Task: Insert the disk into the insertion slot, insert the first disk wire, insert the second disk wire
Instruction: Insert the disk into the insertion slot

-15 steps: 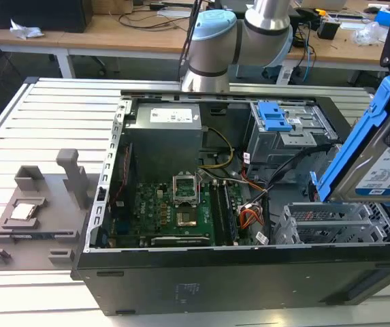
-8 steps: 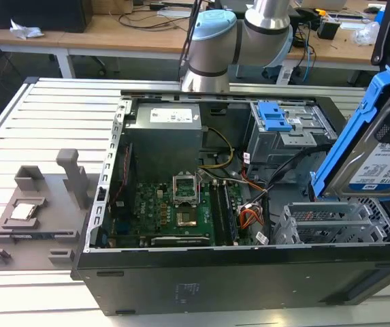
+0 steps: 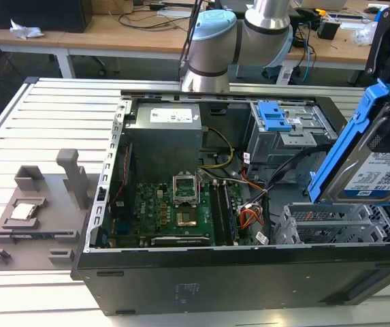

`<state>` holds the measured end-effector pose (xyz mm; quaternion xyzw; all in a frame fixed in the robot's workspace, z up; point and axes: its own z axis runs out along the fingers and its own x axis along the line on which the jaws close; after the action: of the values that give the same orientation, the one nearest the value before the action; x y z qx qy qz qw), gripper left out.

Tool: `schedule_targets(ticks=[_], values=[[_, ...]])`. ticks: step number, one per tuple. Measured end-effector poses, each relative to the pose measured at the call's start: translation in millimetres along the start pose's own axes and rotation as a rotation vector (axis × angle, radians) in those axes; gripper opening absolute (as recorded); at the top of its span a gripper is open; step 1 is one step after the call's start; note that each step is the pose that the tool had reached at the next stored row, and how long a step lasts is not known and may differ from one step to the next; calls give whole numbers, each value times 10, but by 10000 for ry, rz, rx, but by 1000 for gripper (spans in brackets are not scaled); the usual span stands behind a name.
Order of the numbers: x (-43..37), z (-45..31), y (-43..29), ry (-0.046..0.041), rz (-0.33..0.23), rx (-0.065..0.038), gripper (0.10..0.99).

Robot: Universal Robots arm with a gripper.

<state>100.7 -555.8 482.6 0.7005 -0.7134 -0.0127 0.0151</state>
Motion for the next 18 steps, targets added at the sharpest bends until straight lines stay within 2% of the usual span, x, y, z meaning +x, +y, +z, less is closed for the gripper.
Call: schedule_targets(ticks=[12, 18], values=[[-1, 117, -5, 0, 0, 0, 369], [-1, 205, -8, 0, -1, 0, 369]])
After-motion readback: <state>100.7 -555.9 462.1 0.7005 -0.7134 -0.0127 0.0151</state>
